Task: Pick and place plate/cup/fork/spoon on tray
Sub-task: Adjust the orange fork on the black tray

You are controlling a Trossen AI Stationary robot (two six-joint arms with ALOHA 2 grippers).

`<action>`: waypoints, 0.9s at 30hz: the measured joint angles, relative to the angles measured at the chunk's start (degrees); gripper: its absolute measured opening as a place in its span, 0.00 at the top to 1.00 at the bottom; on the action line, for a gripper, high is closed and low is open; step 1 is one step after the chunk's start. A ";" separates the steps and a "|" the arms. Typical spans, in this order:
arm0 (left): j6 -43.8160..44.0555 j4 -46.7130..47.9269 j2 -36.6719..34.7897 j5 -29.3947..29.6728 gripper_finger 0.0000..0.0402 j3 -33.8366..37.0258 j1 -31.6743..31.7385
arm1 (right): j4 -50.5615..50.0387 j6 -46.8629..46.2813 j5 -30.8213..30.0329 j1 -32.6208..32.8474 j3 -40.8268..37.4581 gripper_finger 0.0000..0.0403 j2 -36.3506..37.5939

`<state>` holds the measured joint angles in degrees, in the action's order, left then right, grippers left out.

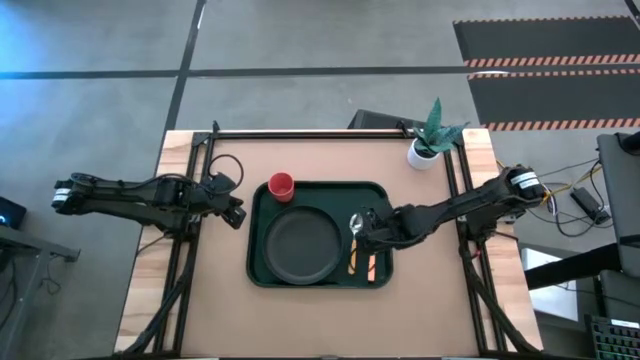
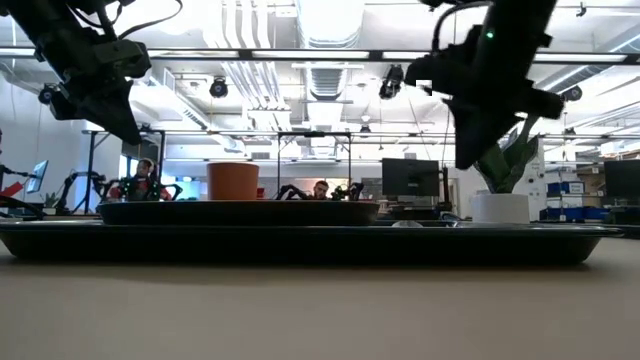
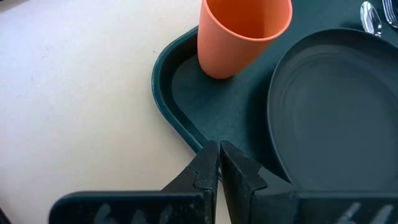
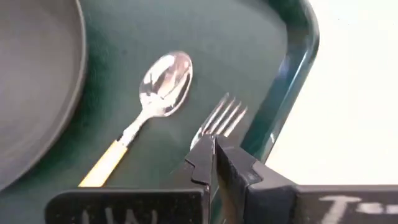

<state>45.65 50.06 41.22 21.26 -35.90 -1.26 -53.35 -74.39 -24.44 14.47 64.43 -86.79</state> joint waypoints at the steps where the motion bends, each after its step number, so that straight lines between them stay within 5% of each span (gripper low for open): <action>1: 0.00 0.02 0.00 -0.01 1.00 0.00 0.00 | 0.96 -0.79 0.79 0.00 -0.87 0.98 0.23; 8: -0.02 0.00 0.01 0.00 1.00 0.00 0.00 | 13.58 0.15 2.40 -0.23 -6.88 0.98 -1.46; 27: 0.04 -0.04 0.01 -0.01 1.00 0.00 0.00 | 16.84 -2.64 4.88 -1.27 -11.34 0.98 -2.85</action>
<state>45.69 50.02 41.23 21.24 -35.90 -1.26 -36.51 -77.03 -19.57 13.19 53.09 -89.65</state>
